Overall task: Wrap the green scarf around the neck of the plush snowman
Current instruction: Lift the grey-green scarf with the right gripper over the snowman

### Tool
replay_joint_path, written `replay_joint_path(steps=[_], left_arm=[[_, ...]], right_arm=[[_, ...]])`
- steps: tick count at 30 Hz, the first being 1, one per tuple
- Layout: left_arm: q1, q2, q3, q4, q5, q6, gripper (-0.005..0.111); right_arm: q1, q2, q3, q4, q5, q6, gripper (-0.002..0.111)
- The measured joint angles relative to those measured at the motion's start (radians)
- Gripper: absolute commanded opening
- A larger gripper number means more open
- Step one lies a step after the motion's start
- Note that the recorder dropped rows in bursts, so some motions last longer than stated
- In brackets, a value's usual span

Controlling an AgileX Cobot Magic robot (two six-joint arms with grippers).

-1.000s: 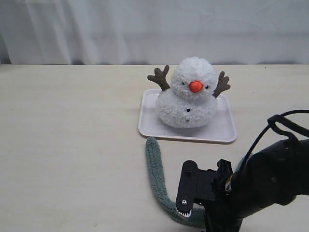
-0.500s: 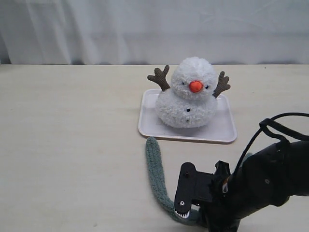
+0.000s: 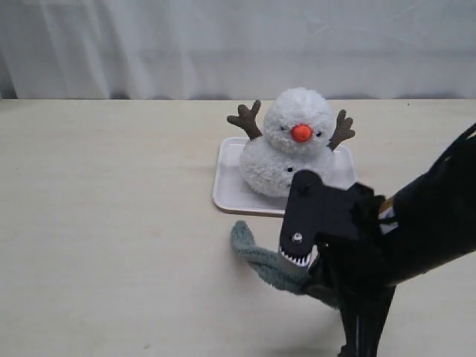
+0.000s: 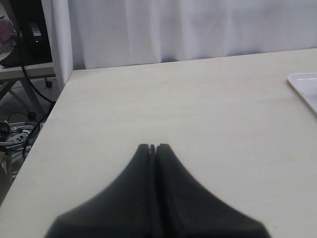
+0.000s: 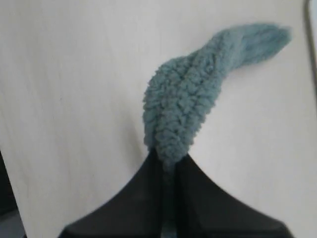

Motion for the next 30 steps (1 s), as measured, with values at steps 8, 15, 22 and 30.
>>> replay_joint_path(steps=[8,15,22,30], left_arm=[[0.000,0.000,0.000,0.000,0.000,0.000,0.000],[0.000,0.000,0.000,0.000,0.000,0.000,0.000],[0.000,0.000,0.000,0.000,0.000,0.000,0.000],[0.000,0.000,0.000,0.000,0.000,0.000,0.000]], right_arm=[[0.000,-0.238,-0.076,-0.122,-0.044,0.003,0.004],[0.000,-0.261,-0.084,-0.436,-0.250,0.073,0.004],[-0.002,-0.050,-0.103,-1.100,-0.322,0.422,0.004],[-0.183,0.243,-0.273,-1.227,-0.513,0.588,0.004]])
